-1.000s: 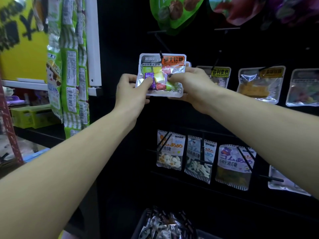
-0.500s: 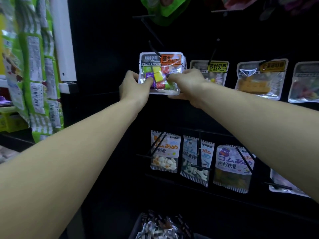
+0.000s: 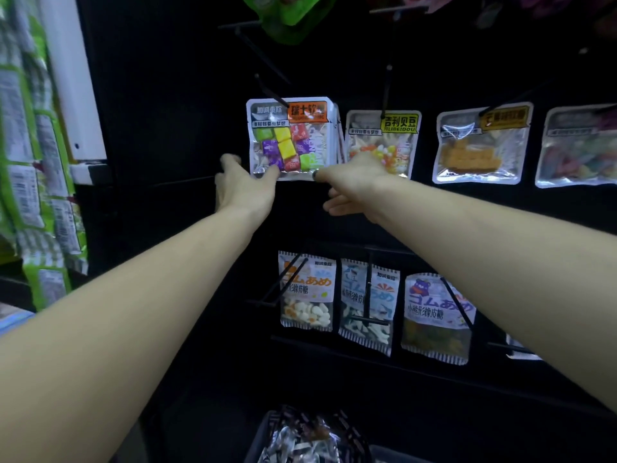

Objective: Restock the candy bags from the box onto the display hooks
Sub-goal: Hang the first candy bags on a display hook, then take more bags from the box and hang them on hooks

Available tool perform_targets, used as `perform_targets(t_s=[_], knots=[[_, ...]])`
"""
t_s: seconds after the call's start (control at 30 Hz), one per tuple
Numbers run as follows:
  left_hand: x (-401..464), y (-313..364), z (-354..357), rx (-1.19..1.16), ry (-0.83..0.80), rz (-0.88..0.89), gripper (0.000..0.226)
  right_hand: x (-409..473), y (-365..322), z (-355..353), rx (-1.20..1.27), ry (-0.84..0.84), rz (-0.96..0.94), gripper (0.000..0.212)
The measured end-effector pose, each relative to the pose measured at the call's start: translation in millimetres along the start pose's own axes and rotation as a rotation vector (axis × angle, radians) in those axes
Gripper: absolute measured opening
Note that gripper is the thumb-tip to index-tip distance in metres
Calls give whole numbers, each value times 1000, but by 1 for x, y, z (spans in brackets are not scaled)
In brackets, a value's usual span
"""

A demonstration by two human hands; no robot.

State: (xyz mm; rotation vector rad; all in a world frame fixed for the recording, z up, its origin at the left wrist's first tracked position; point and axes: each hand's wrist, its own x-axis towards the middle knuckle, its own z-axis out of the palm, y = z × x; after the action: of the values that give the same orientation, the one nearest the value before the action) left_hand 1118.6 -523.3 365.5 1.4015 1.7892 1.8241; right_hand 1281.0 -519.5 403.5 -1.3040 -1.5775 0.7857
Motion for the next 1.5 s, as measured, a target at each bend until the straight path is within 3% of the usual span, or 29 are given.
perform_targets(t_s=[0.13,0.27,0.43,0.53,0.63,0.7,0.83,1.0,1.1,1.23,1.33,1.5], knots=[[-41,6,-3,2,21,-45,61,-29,16,-18,-46,-10,-69,17],[-99,8,6,-29,55,129,35,-74,44,-40,-105,54,-140,22],[-210,-9,31,-25,-243,327,18,-149,95,-77,-90,116,-105,11],[-268,-18,37,149,-306,609,13,-203,138,-99,-96,91,-81,9],[-315,-25,40,187,-389,721,15,-257,180,-115,-125,63,-121,9],[-347,-36,45,110,-506,673,15,-284,207,-126,-78,63,-99,12],[-427,-78,64,54,-854,549,17,-320,280,-137,-20,65,135,18],[-518,-160,98,248,-1340,355,20,-368,397,-129,-139,-143,506,14],[-558,-202,119,450,-1511,258,34,-404,452,-127,-281,-300,675,13],[-595,-234,133,603,-1632,211,65,-454,507,-122,-392,-253,829,30],[-610,-242,137,717,-1646,351,78,-491,525,-121,-455,-157,877,53],[-616,-251,140,811,-1644,465,95,-516,540,-117,-404,-127,929,65]])
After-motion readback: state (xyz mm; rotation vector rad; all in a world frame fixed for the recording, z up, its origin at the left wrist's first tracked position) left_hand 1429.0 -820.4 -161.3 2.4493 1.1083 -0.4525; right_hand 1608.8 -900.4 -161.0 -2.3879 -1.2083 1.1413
